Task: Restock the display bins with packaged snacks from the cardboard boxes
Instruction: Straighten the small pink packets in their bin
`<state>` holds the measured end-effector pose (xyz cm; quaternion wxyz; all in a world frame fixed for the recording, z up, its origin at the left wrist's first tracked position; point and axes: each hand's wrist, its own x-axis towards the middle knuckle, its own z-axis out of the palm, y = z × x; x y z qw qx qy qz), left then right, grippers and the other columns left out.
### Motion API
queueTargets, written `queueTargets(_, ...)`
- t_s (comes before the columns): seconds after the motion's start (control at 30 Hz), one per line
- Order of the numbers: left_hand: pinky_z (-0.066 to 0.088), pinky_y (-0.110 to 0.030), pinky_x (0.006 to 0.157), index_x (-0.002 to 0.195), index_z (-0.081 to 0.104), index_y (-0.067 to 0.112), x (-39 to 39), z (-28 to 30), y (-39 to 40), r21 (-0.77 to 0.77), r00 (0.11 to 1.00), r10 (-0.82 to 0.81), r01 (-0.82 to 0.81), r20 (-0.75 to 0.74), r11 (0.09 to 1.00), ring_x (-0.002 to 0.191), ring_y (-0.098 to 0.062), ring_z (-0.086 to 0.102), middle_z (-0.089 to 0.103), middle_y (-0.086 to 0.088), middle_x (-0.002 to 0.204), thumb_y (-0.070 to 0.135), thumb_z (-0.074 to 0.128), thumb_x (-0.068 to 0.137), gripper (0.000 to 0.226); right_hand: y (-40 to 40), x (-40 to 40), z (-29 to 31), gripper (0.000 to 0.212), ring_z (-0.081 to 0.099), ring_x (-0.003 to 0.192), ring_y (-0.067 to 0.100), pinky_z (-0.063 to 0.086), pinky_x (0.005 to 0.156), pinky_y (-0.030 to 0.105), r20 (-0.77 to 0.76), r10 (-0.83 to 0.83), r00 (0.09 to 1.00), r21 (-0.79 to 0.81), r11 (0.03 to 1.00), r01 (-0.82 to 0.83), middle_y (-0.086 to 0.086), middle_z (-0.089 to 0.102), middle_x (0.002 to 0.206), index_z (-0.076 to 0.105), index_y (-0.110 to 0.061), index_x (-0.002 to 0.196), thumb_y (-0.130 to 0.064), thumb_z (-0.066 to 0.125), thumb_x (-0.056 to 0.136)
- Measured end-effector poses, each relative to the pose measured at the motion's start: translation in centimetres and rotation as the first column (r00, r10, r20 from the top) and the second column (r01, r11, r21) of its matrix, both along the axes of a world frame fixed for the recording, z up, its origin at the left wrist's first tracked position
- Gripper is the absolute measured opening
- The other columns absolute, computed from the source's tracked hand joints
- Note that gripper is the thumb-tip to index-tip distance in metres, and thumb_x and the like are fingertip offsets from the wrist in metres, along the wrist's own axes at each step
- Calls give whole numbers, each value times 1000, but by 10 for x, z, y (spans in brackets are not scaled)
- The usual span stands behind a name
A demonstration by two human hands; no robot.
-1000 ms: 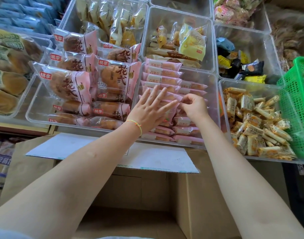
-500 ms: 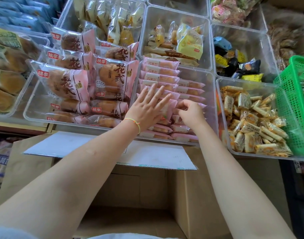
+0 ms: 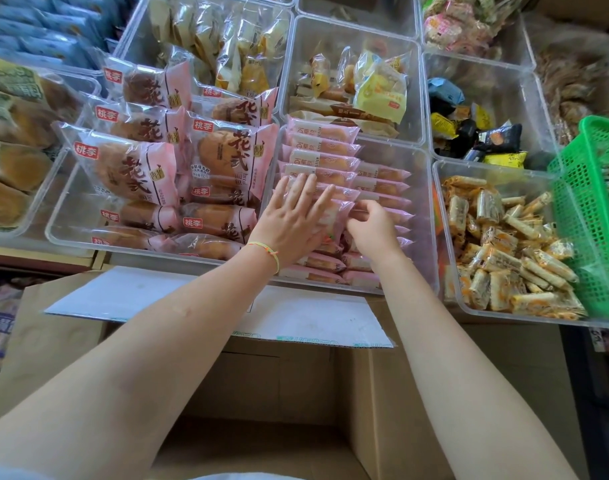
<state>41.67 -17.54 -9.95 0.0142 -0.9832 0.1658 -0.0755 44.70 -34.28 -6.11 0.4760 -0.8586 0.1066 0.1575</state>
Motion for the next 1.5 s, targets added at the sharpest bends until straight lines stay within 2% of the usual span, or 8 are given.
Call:
queueTargets(0.4, 9, -53, 122, 158, 5, 16, 2, -1, 1, -19, 999, 11, -12, -48, 1000, 150, -38, 9, 9, -22, 162, 55, 16, 97, 73, -1, 2, 2, 36, 58, 105, 15, 45, 85, 25, -22, 19, 1000, 9, 1000, -19, -5, 64, 109, 54, -17, 129, -6, 53, 95)
queueTargets(0.57, 10, -50, 122, 156, 13, 8, 0, 9, 2, -30, 996, 78, -80, -52, 996, 150, -38, 13, 14, -22, 161, 47, 27, 99, 71, -7, -11, 15, 13, 62, 85, 19, 51, 71, 34, 95, -46, 994, -108, 993, 56, -7, 63, 85, 61, -18, 96, -9, 53, 90)
queueTargets(0.7, 46, -44, 84, 101, 61, 8, -9, 17, -4, -157, 993, -39, 56, 111, 986, 91, -34, 62, 64, -13, 102, 31, 42, 88, 33, -7, -13, 17, 38, 72, 78, 26, 61, 77, 43, -71, 183, 981, 17, 983, -182, 2, 74, 74, 73, -18, 75, 0, 41, 85)
queueTargets(0.93, 44, -28, 54, 64, 64, 11, -8, 16, 1, -245, 997, -81, 77, -7, 966, 57, -28, 61, 63, -6, 63, 30, 35, 84, 40, -10, -5, 6, 44, 73, 91, 21, 57, 91, 46, -121, 241, 963, 38, 970, -238, 0, 77, 87, 77, -22, 85, 1, 39, 86)
queueTargets(1.07, 48, -36, 65, 80, 63, 10, -9, 16, 1, -196, 981, -94, 127, 171, 972, 75, -31, 61, 63, -10, 82, 27, 55, 82, 19, -26, 1, 19, 35, 69, 91, 27, 57, 86, 49, -10, 13, 1000, -88, 996, -14, 2, 72, 85, 69, -23, 75, -4, 42, 85)
queueTargets(1.2, 9, -52, 120, 154, 16, 14, 7, 23, -8, 22, 1000, -18, 18, 16, 1000, 148, -39, 16, 17, -22, 160, 42, 53, 84, 84, -12, 24, 39, 39, 58, 117, 20, 48, 102, 48, 20, -70, 997, 21, 997, 69, -2, 62, 124, 60, -27, 124, -32, 46, 89)
queueTargets(1.3, -10, -54, 119, 153, -21, 19, 23, 19, -10, 83, 996, 31, -24, -84, 996, 148, -40, -15, -19, -21, 161, 41, 51, 93, 97, 3, 54, 26, 70, 46, 135, 20, 35, 115, 47, -74, -92, 993, 255, 961, 108, 2, 49, 147, 45, -21, 146, -50, 47, 82)
queueTargets(1.5, 1, -56, 121, 153, -21, 21, 24, 6, 1, 115, 999, 16, -11, -37, 993, 149, -43, -5, -10, -23, 162, 32, 48, 96, 91, 28, 60, 27, 80, 47, 130, 13, 34, 117, 48, -199, -74, 977, 403, 903, 150, -11, 47, 144, 54, -28, 141, -76, 52, 78)
